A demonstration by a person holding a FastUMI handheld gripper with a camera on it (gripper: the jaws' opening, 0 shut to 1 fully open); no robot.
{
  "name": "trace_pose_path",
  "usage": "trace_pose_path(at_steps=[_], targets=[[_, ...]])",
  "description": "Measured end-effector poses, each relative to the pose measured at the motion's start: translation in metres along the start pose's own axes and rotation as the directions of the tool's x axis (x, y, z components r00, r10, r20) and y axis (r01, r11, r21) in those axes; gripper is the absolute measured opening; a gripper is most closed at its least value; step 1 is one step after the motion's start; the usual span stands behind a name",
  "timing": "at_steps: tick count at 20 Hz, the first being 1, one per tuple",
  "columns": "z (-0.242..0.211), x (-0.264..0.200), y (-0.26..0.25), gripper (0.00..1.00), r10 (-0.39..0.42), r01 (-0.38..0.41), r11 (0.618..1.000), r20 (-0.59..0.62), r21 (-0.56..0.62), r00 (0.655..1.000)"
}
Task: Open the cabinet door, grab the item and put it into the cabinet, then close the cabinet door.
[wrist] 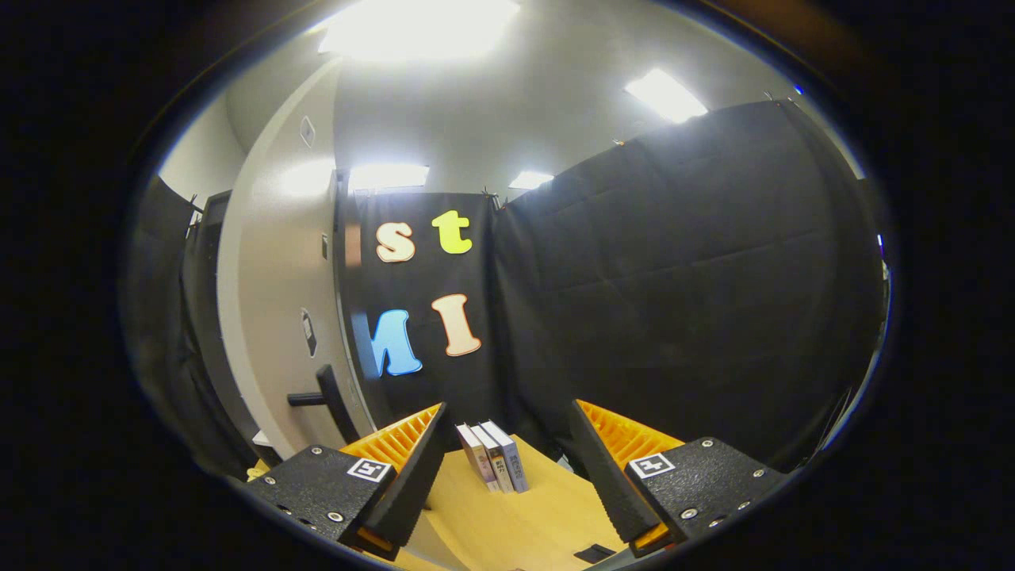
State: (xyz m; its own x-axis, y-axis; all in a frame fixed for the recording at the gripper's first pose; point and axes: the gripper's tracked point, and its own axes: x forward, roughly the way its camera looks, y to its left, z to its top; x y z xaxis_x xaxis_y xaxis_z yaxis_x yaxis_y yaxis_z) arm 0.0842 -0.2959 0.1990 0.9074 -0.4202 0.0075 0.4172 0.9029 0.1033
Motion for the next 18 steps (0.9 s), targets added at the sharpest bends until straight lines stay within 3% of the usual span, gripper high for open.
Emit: trace_pose_path(at_steps=[4, 7, 9, 18], targets=[[-0.018, 0.017, 0.027, 0.93, 0.042, -0.043, 0.999, -0.047, -0.017, 0.998], [-0.010, 0.011, 0.030, 0.86, 0.028, -0.028, 0.997, -0.002, -0.073, 1.000], [-0.008, 0.006, 0.032, 0.86, 0.022, -0.020, 0.992, 0.016, -0.122, 1.000], [-0.016, -0.022, 0.085, 0.86, 0.113, -0.113, 0.989, -0.005, -0.092, 0.994]])
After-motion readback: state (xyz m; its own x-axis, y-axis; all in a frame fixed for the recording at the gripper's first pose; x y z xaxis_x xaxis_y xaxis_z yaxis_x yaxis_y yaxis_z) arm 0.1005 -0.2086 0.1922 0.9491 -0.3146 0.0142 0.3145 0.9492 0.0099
